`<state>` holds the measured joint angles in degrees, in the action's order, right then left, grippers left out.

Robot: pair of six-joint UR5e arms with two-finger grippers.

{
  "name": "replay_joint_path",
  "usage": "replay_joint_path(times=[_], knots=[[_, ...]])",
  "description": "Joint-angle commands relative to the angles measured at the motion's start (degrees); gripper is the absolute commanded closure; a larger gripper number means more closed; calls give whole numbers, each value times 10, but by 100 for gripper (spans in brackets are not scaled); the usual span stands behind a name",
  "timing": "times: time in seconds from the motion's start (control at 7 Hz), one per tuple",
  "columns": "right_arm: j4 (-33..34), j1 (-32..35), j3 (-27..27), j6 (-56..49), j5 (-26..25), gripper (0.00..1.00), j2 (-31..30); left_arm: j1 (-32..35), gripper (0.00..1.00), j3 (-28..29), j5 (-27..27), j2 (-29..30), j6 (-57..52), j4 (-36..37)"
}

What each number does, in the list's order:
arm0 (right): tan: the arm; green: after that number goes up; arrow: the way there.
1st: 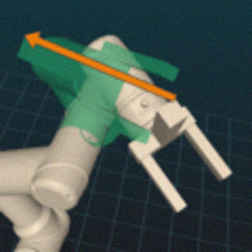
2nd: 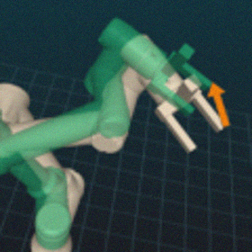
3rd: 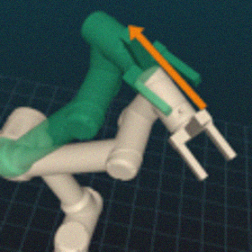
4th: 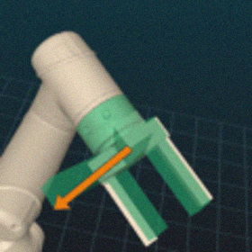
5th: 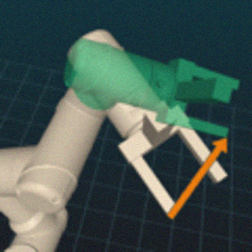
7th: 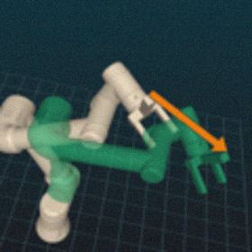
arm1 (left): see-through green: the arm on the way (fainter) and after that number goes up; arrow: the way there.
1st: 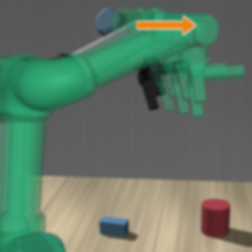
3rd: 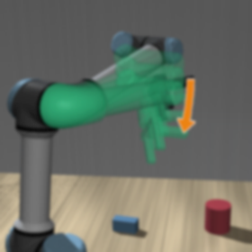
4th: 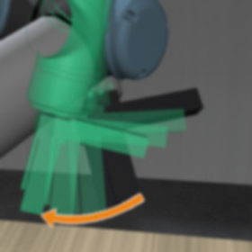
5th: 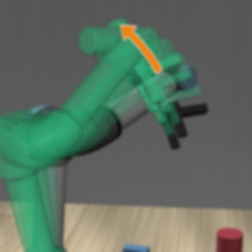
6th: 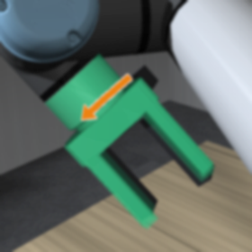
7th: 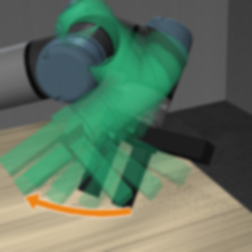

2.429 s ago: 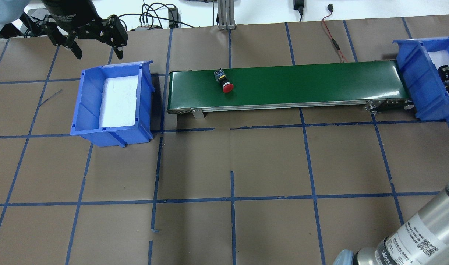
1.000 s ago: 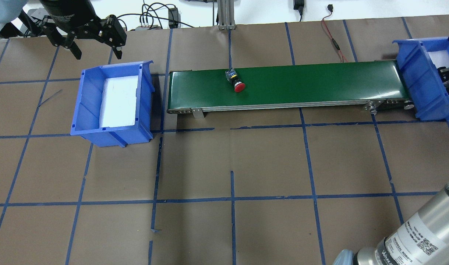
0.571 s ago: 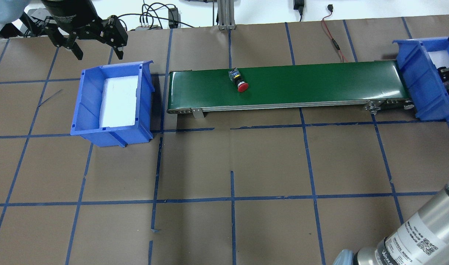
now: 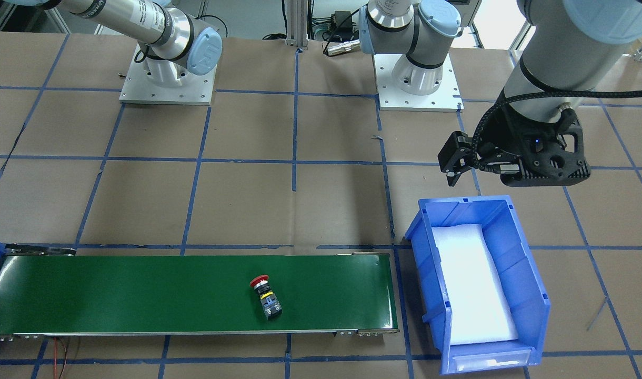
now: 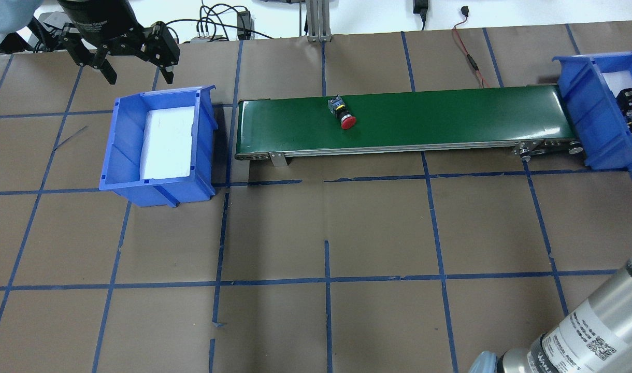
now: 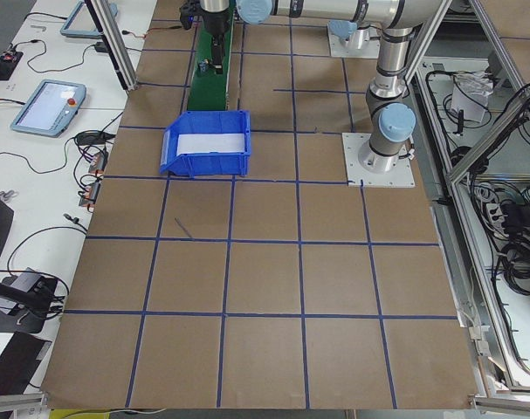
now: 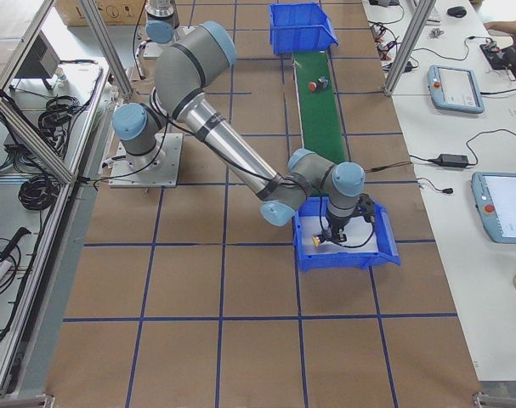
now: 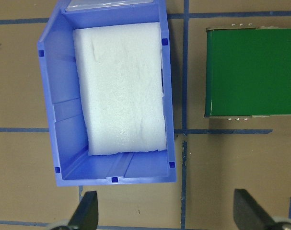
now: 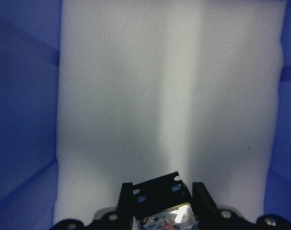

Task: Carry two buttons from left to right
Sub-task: 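Open the right gripper and move it back over the belt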

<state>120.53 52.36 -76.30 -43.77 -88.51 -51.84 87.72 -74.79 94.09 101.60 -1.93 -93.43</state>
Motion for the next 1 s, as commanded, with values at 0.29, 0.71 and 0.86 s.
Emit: replay_joint_path(times=[0.29,0.71,0.86], knots=[[-52,8,36,1,2,44,-9,0,0,0,0,0,0,0],[-97,47,40,2,1,27,-69,0,0,0,0,0,0,0],[-104,81,39,4,-1,18,-92,-1,0,0,0,0,0,0]])
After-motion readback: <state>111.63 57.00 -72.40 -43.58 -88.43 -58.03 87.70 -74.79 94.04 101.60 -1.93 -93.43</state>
